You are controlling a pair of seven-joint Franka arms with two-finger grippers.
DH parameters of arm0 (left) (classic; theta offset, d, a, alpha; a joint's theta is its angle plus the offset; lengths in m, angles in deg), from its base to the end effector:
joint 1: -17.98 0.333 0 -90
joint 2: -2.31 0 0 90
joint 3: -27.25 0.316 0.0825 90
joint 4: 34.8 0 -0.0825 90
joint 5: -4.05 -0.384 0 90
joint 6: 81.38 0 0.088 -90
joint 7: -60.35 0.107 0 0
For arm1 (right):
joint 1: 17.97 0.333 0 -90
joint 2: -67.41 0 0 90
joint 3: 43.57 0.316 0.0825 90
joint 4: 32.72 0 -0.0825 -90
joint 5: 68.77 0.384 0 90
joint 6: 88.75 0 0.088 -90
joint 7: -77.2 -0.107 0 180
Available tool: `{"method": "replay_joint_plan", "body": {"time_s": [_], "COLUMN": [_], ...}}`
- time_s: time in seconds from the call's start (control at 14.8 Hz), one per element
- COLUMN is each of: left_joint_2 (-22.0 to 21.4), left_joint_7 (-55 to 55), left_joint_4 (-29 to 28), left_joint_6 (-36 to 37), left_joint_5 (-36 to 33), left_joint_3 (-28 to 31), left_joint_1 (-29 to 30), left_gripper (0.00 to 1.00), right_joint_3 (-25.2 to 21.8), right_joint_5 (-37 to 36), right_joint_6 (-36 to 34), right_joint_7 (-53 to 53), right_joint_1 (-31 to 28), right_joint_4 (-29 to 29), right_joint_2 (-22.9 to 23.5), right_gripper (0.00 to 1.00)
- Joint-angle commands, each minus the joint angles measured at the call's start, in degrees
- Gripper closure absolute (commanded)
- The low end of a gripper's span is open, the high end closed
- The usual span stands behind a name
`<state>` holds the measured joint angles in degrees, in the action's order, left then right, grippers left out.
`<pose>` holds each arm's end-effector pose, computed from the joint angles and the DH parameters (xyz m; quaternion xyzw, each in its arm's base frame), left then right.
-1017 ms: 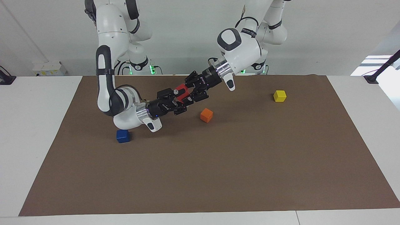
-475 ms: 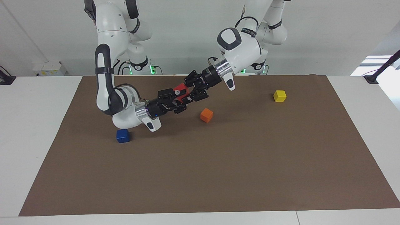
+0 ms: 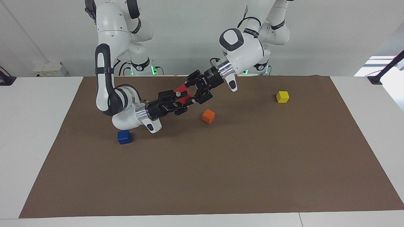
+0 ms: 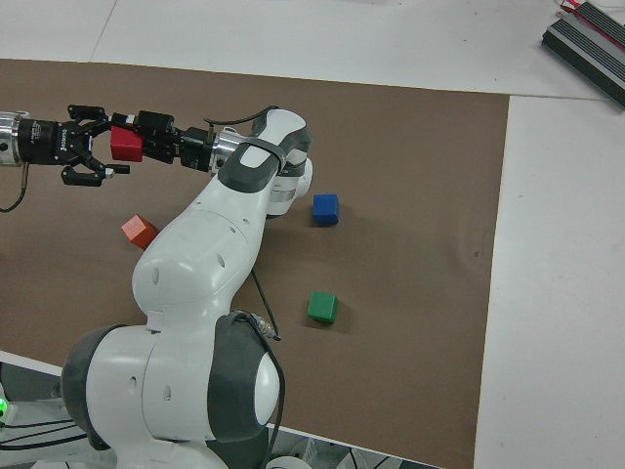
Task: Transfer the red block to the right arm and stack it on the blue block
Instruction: 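Open the left gripper and withdraw it while the right gripper holds the cube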
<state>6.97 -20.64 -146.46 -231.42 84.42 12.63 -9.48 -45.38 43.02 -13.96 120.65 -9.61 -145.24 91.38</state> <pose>0.4721 -0.3910 0.4889 0.5366 0.6599 -0.3166 0.4199 0.5833 0.1870 0.3562 -0.5360 -0.0024 0.0211 0.8439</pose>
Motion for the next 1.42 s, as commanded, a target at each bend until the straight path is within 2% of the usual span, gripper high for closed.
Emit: {"method": "replay_joint_plan", "body": {"time_s": [0.0,0.27,0.68,0.88,1.15,1.36], "left_joint_2": [-0.79,-1.05,-1.23,-2.28,-2.38,-2.29], "left_joint_7": [0.05,0.40,0.92,7.06,14.53,20.07], "left_joint_4": [-1.10,-1.10,-0.84,-2.41,-2.68,-2.51], "left_joint_6": [-0.78,3.07,12.47,16.61,24.95,29.26], "left_joint_5": [0.92,0.92,0.31,0.05,-7.93,-15.39], "left_joint_3": [0.64,0.73,0.81,1.08,1.08,1.08], "left_joint_1": [-0.31,3.02,14.70,19.54,28.93,33.60], "left_gripper": [0.00,0.00,0.00,0.00,0.00,0.00], "right_joint_3": [0.32,0.32,0.32,0.41,0.41,0.41], "right_joint_5": [0.27,0.27,0.27,0.27,0.27,0.27], "right_joint_6": [1.24,1.42,1.68,1.68,1.77,2.12], "right_joint_7": [-1.43,-1.43,-1.34,-1.34,-1.34,-1.34], "right_joint_1": [-0.63,-0.54,-0.54,-0.54,-0.45,-0.45], "right_joint_4": [-1.21,-1.21,-1.21,-1.21,-1.21,-1.21], "right_joint_2": [-1.83,-1.83,-1.83,-1.83,-1.83,-1.83], "right_gripper": [1.00,1.00,1.00,1.00,1.00,1.00]}}
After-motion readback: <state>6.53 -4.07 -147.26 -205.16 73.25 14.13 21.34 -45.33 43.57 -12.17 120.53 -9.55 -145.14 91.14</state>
